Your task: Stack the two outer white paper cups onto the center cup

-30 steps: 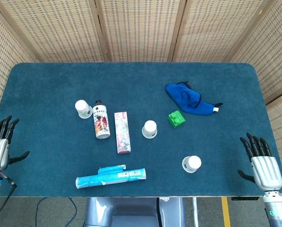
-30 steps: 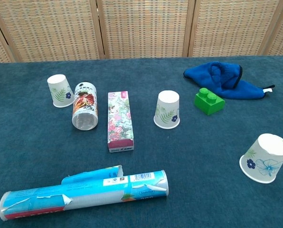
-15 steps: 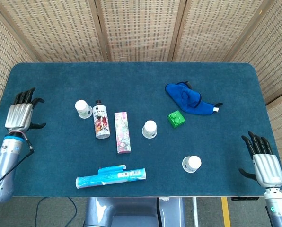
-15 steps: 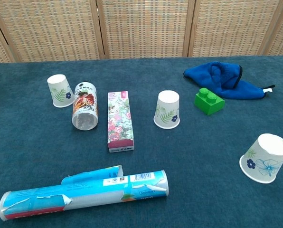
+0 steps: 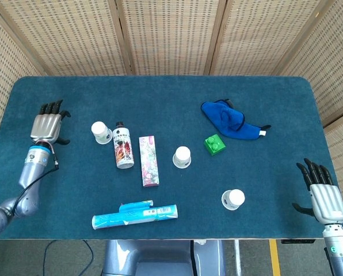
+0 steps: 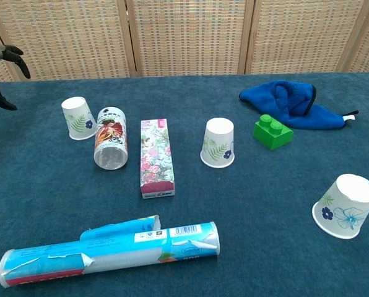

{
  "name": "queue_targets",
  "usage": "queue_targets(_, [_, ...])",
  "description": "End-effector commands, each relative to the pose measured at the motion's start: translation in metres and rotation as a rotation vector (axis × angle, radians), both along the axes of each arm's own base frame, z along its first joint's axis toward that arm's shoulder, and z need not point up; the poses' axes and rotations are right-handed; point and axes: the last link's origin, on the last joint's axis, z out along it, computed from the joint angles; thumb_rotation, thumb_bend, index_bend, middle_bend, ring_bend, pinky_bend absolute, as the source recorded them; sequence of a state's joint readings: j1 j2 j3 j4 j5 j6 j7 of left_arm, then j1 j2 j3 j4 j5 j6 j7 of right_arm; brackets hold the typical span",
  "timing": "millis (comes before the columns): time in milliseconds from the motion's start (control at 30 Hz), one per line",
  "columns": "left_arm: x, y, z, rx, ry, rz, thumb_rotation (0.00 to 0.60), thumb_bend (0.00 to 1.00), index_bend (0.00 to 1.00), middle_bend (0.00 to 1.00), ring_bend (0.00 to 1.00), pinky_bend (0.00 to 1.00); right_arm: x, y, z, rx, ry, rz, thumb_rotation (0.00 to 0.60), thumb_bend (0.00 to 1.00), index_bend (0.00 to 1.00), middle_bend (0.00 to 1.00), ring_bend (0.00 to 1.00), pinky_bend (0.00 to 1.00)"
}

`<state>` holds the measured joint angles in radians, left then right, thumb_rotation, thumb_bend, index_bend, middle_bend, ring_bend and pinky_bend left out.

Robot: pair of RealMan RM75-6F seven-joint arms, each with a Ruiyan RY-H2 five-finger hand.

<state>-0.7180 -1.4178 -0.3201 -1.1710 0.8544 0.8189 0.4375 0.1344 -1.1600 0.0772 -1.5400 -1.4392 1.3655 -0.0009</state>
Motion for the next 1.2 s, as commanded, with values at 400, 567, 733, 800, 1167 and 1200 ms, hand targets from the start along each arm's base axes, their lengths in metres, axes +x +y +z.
queue_targets(400, [0.025,0.033,-0.04,-0.064,-0.034,-0.005,0.6,0.13,0.3,0.0,0.0,0.03,-0.003,-0.003,0.0,-0.003,0.002,-0.009,0.6,0.06,0.12,0.0,0.0,0.0])
queue_targets(567, [0.03,0.037,-0.047,-0.078,-0.038,-0.018,0.6,0.13,0.3,0.0,0.0,0.03,-0.005,-0.004,0.0,-0.003,0.002,-0.02,0.6,0.06,0.12,0.0,0.0,0.0])
queue_targets(733, [0.033,0.038,-0.055,-0.09,-0.039,-0.022,0.6,0.13,0.31,0.0,0.0,0.03,-0.005,-0.004,0.001,-0.004,-0.003,-0.018,0.6,0.06,0.13,0.0,0.0,0.0])
queue_targets(800, [0.034,0.039,-0.059,-0.098,-0.042,-0.019,0.6,0.13,0.31,0.0,0.0,0.03,-0.003,-0.004,0.001,-0.004,-0.007,-0.005,0.6,0.06,0.14,0.0,0.0,0.0])
queue_targets(1167, [0.039,0.04,-0.072,-0.091,-0.054,-0.031,0.6,0.34,0.51,0.0,0.0,0.04,-0.002,-0.003,0.005,-0.019,-0.017,0.014,0.6,0.06,0.14,0.0,0.0,0.0])
queue_targets(1200, [0.039,0.04,-0.071,-0.087,-0.056,-0.035,0.6,0.34,0.52,0.0,0.0,0.04,-0.002,-0.002,0.005,-0.019,-0.015,0.015,0.6,0.06,0.14,0.0,0.0,0.0])
